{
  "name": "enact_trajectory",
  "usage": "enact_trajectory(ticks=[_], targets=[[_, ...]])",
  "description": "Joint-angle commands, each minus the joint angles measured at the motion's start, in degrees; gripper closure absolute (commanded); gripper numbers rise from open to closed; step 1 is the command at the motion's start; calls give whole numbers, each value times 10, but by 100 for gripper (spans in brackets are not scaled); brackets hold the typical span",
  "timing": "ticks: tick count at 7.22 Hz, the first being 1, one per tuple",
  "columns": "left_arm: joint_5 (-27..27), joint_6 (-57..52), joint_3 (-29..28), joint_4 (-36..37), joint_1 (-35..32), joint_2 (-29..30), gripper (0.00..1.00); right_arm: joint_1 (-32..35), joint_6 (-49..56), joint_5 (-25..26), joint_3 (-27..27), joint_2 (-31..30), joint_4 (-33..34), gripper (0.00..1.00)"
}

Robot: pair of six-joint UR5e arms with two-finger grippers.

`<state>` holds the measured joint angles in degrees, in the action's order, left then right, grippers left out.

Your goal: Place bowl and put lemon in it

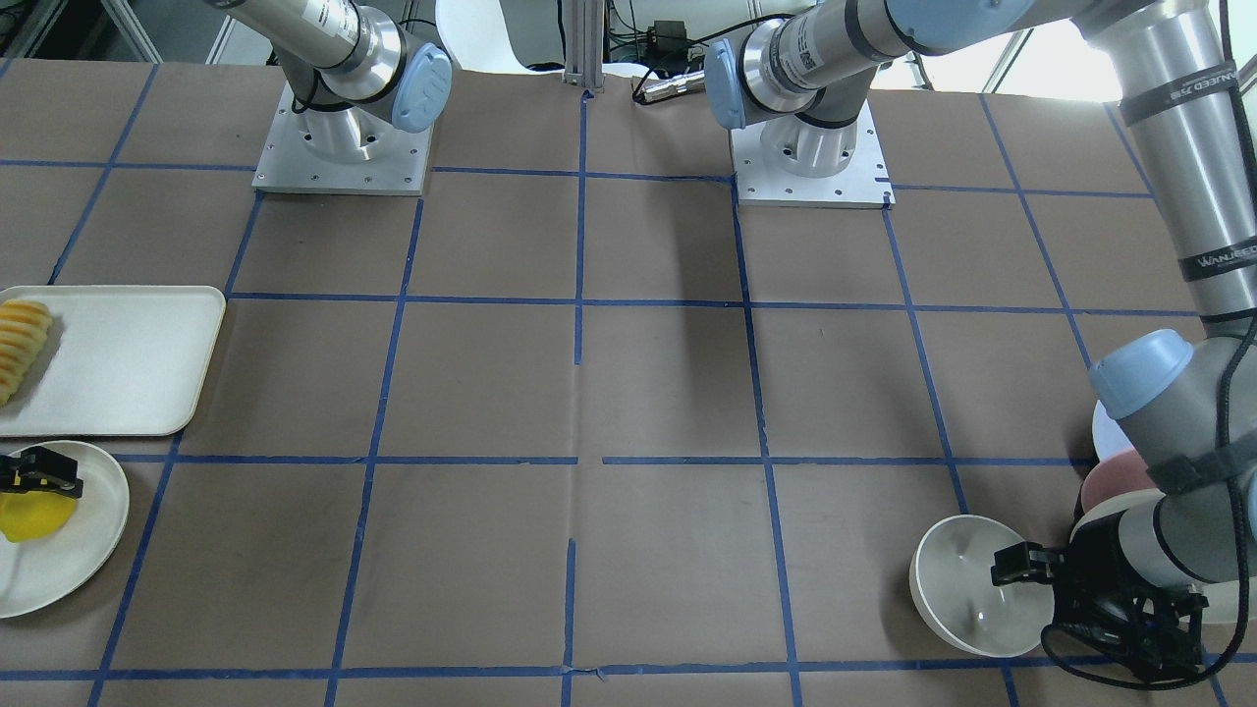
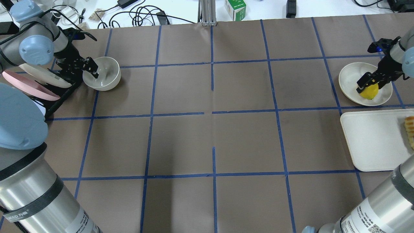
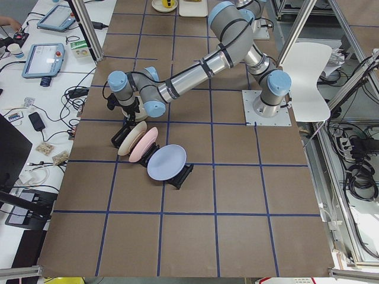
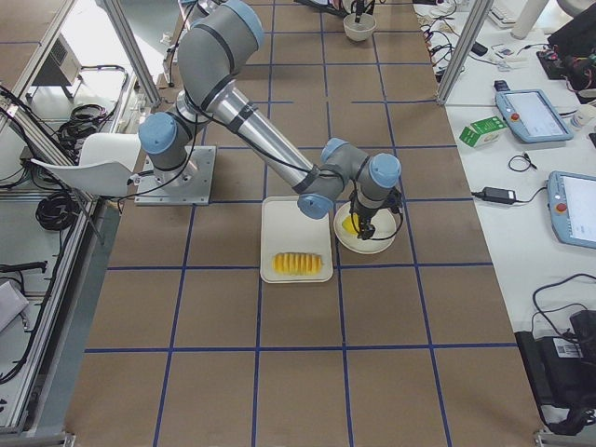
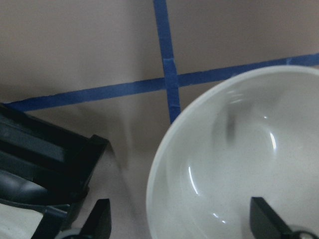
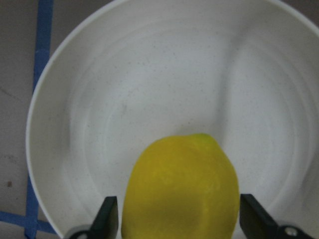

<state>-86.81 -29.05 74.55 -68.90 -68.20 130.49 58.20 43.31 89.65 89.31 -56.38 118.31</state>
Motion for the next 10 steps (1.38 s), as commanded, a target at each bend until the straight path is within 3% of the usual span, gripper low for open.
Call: enact_trajectory(ticks=[1,3,5,7,10], targets=[[-1,5,-5,8,2,11,100,0,-2,1,-3,-1,-1,67],[3,13,1,5,2,6,100,0,-2,3,-9,-8,-9,74],[4,47,-1,-35,-21,-26,100,2,-9,3,-11,-44,-22,74],[55,129,3,-62,-88,-54,100,6,-22,3,-11,-113,-88,74],[103,278,62,-44,-217,-82,100,46,-90,-4,-9,-202,-177,74]])
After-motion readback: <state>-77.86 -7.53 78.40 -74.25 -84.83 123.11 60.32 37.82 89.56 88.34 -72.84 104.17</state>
